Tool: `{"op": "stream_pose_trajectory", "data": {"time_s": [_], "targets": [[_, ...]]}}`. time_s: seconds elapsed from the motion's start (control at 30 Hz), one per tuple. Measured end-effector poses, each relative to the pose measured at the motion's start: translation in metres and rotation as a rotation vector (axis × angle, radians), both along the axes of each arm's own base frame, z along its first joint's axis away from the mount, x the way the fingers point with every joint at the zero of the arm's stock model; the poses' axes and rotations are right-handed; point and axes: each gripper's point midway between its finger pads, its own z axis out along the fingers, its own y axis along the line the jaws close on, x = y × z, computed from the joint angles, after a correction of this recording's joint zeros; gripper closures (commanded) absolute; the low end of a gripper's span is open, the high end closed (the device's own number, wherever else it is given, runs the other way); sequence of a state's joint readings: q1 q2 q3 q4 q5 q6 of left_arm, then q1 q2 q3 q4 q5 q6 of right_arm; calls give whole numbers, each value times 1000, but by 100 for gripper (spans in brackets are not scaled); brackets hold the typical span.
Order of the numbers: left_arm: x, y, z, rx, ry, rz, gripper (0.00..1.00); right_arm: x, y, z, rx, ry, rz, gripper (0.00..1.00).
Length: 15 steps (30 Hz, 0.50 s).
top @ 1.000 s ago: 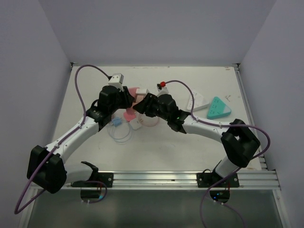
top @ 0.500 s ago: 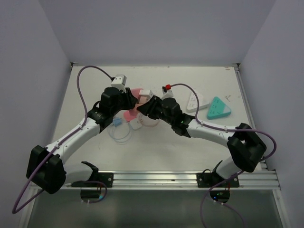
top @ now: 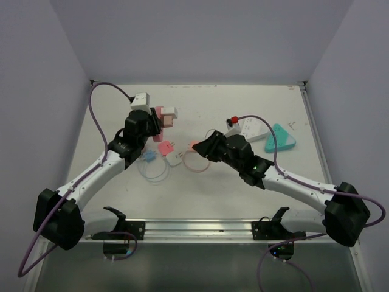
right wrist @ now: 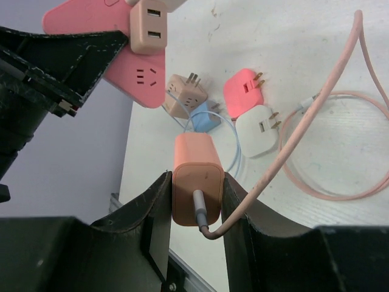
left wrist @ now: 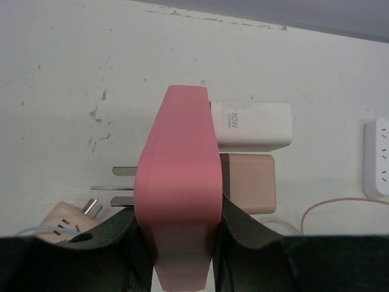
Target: Pull the plug off the socket
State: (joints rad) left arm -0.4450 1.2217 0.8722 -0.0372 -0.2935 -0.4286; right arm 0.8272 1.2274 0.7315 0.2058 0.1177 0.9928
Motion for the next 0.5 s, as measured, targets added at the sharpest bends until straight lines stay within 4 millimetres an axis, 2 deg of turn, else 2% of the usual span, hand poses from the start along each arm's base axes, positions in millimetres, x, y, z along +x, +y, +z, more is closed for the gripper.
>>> {"op": "stream_pose_trajectory", "data": {"time_s": [0.1, 0.2, 0.43, 0.5], "targets": [[0, 2, 0, 8, 0, 8, 100, -3, -6, -7, -23, 12, -3, 100], [0, 0, 0, 6, 0, 2, 100, -6, -12, -26, -53, 41, -6, 100], [-2, -9, 0, -7, 3, -50, 100, -12, -19, -102, -171, 197, 25, 100], [-3, -13, 1, -11, -2, -78, 100, -15, -18, -117, -187, 235, 52, 99]]}}
